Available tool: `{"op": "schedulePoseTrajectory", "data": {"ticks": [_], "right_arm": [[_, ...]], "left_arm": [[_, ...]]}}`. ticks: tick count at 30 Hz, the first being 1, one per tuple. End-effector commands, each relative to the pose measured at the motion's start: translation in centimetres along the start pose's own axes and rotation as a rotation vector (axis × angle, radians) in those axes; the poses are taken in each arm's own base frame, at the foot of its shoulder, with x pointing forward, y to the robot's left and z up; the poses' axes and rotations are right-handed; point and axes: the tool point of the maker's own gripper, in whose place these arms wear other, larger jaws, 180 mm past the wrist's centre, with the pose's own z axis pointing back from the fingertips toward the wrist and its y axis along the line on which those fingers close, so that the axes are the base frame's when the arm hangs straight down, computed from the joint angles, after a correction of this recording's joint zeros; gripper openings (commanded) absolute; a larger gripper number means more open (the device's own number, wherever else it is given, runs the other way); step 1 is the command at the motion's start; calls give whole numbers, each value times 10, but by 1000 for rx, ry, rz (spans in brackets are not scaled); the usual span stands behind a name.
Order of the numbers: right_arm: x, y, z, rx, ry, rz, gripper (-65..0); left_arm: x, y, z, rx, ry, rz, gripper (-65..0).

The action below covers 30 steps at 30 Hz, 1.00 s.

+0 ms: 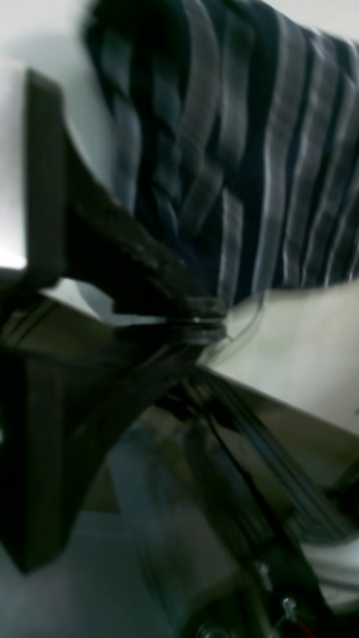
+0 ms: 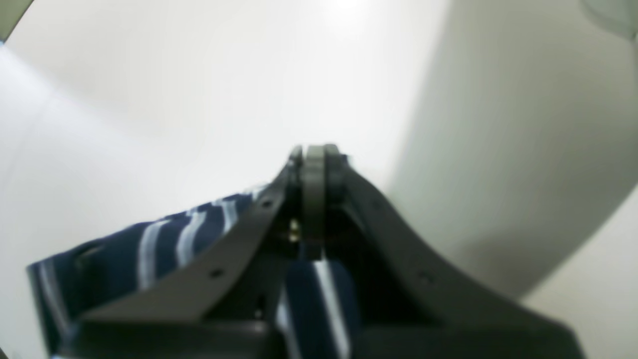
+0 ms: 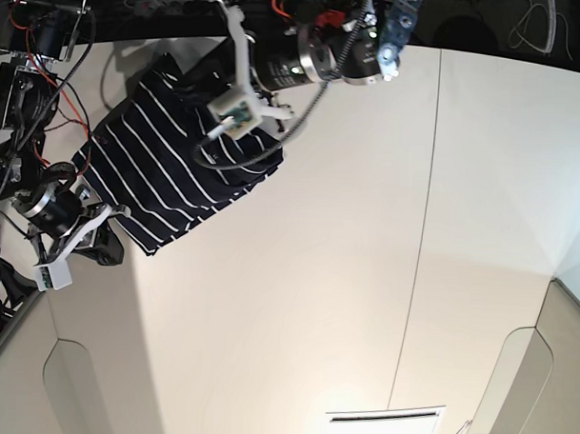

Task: Fold the T-shirt properly
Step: 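Lift the folded bundle with the right gripper and fold it over, then hold the bundle with both grippers and press it flat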

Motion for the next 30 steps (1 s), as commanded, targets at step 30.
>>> {"op": "schedulePoseTrajectory", "data": {"ticks": [30], "right_arm": [[3, -24, -34, 55, -4, -154, -650]], "left_arm": [[-56, 100, 16, 274, 181, 5, -624]]}}
